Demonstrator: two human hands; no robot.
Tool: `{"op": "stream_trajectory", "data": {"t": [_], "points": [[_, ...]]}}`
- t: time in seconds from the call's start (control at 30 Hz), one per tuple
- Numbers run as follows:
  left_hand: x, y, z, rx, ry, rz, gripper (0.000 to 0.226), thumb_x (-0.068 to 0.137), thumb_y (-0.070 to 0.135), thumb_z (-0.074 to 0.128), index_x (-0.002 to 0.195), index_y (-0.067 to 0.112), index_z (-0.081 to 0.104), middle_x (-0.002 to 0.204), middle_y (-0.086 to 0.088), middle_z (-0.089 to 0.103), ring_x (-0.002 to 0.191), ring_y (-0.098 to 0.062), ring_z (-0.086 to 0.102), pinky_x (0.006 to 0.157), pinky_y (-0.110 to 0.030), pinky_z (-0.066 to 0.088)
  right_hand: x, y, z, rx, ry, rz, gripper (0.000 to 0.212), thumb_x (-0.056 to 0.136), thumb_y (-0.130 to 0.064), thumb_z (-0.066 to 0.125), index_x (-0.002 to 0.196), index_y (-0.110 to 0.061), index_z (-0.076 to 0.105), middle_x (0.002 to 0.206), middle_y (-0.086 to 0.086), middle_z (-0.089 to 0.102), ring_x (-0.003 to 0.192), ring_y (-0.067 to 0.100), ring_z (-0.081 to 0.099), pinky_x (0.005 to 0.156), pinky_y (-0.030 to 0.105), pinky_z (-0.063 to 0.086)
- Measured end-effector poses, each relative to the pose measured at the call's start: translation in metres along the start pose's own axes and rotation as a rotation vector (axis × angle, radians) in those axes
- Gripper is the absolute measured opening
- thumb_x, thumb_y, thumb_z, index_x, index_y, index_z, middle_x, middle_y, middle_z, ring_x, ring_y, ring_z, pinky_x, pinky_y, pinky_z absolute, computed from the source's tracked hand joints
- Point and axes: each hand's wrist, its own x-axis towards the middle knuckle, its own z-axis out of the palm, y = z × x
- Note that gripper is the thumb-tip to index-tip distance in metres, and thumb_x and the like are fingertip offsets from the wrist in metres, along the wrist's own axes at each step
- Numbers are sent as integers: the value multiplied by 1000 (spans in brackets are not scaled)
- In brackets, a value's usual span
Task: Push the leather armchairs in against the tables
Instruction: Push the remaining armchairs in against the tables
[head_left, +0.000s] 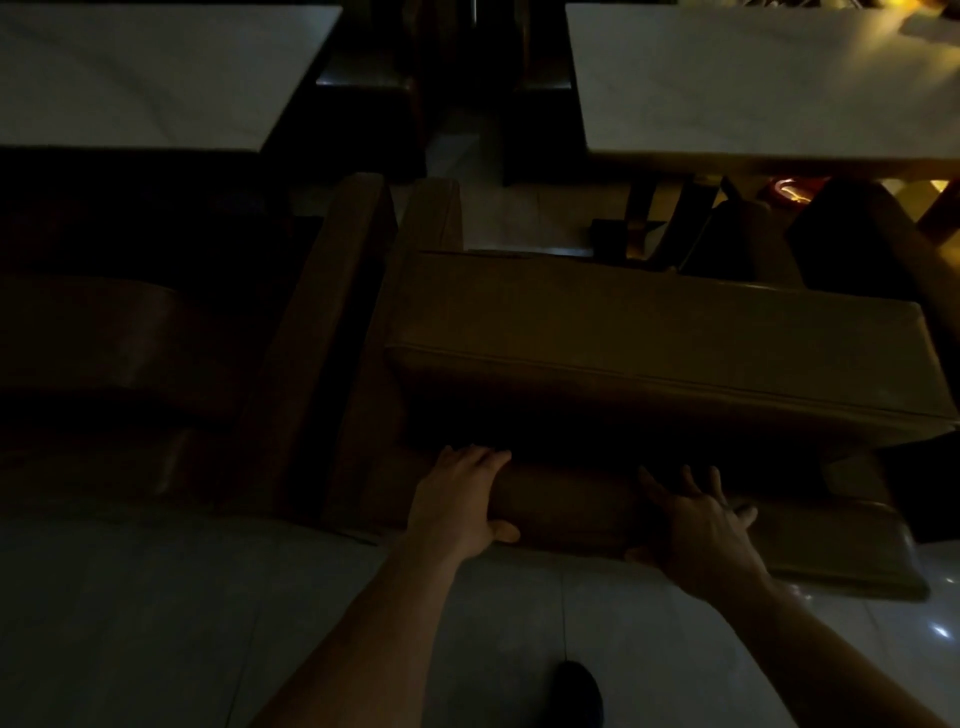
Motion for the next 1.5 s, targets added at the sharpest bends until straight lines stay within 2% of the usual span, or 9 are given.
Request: {"op": "stream_trajectory", "data": {"t": [0.5,0.63,0.87,1.07,1.23,1.3,1.4,1.5], "points": [[4,1,-2,16,-7,-27,96,69,53,80,148,37,28,153,10,31,142,-22,22,114,-40,25,3,-4,-5,0,-81,36,104,82,-60,67,155,-42,-4,166,11,-5,147,47,-18,110,79,8],[3,7,-5,42,-30,-51,96,70,49,80,149,35,27,153,9,30,142,-20,21,116,-39,19,3,-6,-7,1,-104,45,100,84,-60,65,155,-43,-4,165,11,-6,146,48,-17,109,79,8],[5,22,-11,88,-48,-119,93,66,45,83,144,36,32,145,9,37,134,-19,31,111,-37,28,4,-11,-14,6,-166,62,106,81,-64,65,154,-44,-9,165,11,-11,146,48,-18,109,79,10],[2,27,-8,149,-45,-129,95,72,43,76,150,31,24,156,3,27,146,-21,17,119,-37,3,4,-10,-13,-31,-155,58,107,81,-64,66,154,-42,-9,165,13,-10,146,49,-17,108,80,12],[-2,27,-1,187,-57,-126,99,78,45,71,155,31,10,163,6,11,149,-19,2,121,-38,-1,1,-10,-13,-26,-164,48,106,82,-63,64,155,-40,-10,165,15,-10,146,50,-18,109,79,10],[-4,27,1,185,-51,-117,99,80,46,70,155,30,7,163,6,8,149,-19,0,120,-38,3,-4,-9,-14,-41,-160,32,107,83,-65,62,155,-38,-12,164,15,-12,145,49,-19,109,79,8],[-10,30,-4,160,-66,-111,97,81,49,68,154,33,8,163,6,8,149,-20,1,117,-39,19,-11,-1,-19,-19,-161,9,108,83,-63,64,154,-38,-13,165,12,-13,148,44,-18,111,75,5],[-21,36,-15,133,-102,-94,92,82,54,66,153,36,11,162,4,10,148,-22,9,115,-40,27,-29,2,-35,40,-107,0,97,87,-52,66,156,-37,-1,166,8,-1,152,36,-6,117,67,11]]}}
